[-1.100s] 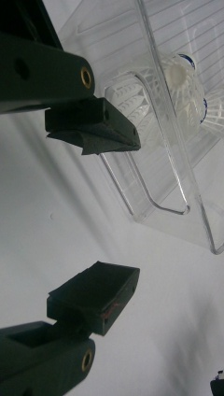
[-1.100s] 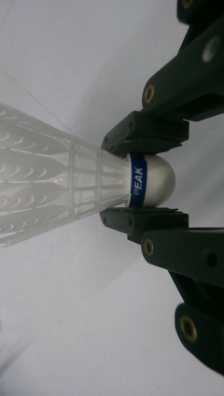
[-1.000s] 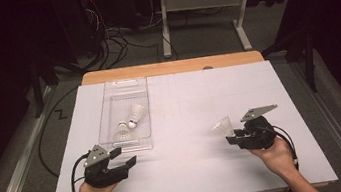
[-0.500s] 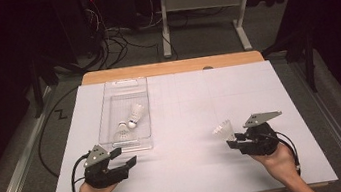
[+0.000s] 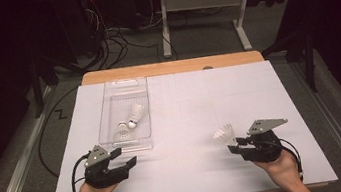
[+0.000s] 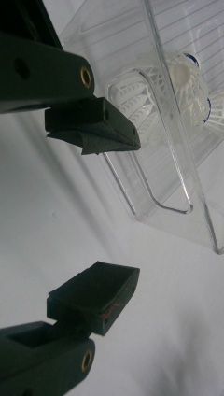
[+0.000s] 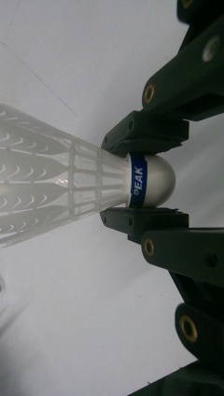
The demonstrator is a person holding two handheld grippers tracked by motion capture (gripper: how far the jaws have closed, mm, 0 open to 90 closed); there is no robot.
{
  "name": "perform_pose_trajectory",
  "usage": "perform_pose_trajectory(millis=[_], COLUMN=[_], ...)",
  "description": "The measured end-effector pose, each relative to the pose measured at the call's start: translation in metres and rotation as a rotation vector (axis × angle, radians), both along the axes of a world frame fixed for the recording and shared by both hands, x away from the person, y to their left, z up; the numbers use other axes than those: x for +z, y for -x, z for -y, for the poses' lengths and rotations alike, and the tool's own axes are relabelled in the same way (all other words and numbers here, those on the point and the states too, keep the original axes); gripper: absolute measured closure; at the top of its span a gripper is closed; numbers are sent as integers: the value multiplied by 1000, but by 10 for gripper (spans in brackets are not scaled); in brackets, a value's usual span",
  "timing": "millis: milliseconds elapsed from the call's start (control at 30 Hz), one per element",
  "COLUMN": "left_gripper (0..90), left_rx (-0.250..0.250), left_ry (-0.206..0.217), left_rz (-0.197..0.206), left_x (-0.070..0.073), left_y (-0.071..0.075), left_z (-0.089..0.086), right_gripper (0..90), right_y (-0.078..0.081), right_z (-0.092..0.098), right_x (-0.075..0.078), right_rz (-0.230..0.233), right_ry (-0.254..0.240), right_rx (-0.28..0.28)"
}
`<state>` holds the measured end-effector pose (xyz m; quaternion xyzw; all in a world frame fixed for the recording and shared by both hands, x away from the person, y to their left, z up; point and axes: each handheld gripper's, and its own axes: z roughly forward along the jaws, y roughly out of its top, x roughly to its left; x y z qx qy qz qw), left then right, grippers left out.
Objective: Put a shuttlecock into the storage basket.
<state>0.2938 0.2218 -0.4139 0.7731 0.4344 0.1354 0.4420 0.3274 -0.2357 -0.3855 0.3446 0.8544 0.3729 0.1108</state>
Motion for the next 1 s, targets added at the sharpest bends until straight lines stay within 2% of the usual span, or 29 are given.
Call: perform_pose_trajectory(millis=[400, 867, 1000], left_gripper=[340, 340, 342], left_rx=[-21, -62, -69], left_ry=[-25, -30, -25], left_rz=[-1, 21, 11], left_x=[5, 18, 20], left_y=[1, 3, 2], left_z=[8, 18, 19], right_gripper=[657, 657, 657], right_y=[5, 7, 7], right_z=[1, -7, -8], right_x=[-2, -6, -6], right_rz=[3, -7, -8], right_ry=[-24, -11, -9], right_rx=[8, 36, 40])
